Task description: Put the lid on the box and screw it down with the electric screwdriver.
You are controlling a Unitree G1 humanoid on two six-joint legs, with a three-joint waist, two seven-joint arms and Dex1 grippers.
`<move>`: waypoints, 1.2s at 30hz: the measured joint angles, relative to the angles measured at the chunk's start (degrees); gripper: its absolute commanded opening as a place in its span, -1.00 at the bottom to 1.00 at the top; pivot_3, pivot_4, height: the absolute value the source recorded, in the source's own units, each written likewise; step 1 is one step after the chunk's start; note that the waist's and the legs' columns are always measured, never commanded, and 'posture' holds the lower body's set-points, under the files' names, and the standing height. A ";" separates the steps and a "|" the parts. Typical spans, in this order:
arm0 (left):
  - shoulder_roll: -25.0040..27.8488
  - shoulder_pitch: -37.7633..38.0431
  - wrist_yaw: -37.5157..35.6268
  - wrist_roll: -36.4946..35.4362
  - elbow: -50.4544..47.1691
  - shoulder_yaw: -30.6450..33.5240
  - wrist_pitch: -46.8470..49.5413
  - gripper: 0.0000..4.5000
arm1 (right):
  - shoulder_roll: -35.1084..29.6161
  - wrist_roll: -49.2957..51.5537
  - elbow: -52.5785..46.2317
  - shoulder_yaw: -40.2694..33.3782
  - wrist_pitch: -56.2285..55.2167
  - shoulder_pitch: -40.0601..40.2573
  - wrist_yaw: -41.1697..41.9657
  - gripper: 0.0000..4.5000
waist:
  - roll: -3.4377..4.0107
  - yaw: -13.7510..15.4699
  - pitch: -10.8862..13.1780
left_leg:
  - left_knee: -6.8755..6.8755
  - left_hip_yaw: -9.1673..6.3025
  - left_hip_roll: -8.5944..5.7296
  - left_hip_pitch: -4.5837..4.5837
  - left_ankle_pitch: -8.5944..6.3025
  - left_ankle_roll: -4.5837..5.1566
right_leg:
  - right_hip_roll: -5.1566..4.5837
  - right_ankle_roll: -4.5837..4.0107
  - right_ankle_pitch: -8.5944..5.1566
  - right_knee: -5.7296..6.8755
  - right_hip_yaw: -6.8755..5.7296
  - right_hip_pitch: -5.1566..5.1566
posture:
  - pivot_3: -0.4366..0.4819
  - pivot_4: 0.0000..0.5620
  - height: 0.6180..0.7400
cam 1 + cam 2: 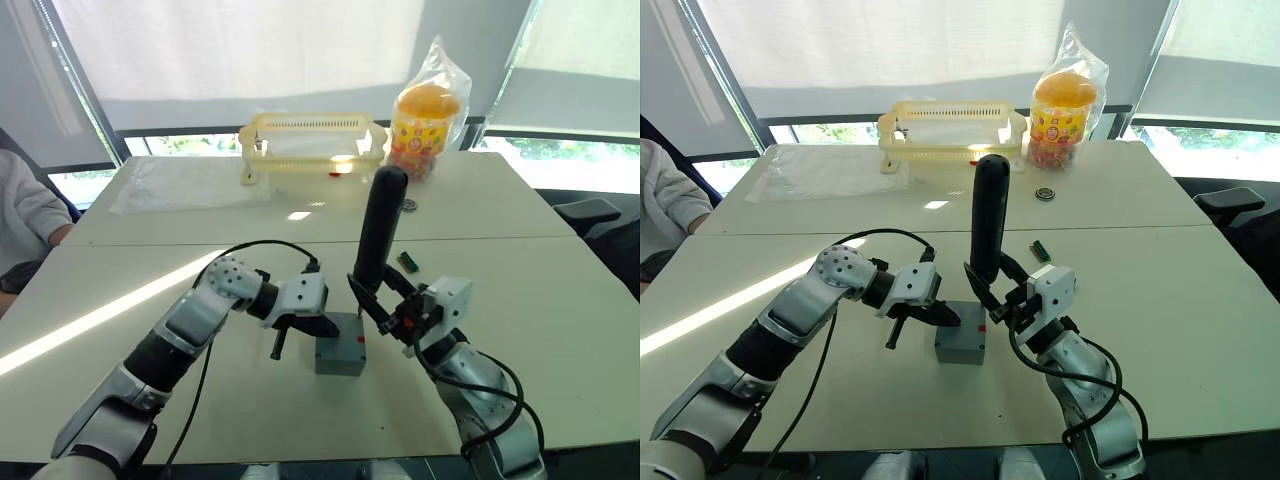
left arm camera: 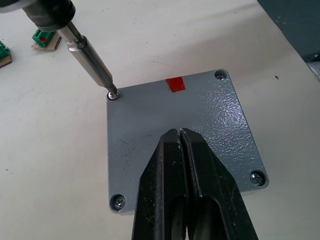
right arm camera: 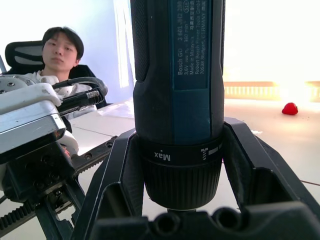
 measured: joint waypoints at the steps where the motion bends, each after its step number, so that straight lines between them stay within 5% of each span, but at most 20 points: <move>1: 0.06 0.14 0.01 0.00 -0.16 0.00 0.00 -1.00 | 0.00 -0.05 0.02 0.01 -0.24 0.21 0.00 -0.19 | 0.00 0.00 -0.03 | -0.02 0.00 0.00 0.00 0.00 0.00 | 0.00 0.00 0.00 -0.02 0.00 0.00 | -0.05 -0.47 1.00; 36: -0.35 1.47 0.67 0.58 -0.54 -0.36 -1.30 -1.00 | -0.38 -4.88 3.87 1.29 -7.91 0.65 -1.01 -0.19 | -0.28 0.10 -0.67 | -0.18 -0.20 0.06 0.03 -0.02 -0.03 | -0.17 -0.07 -0.01 -0.25 0.01 -0.02 | -0.05 -0.47 1.00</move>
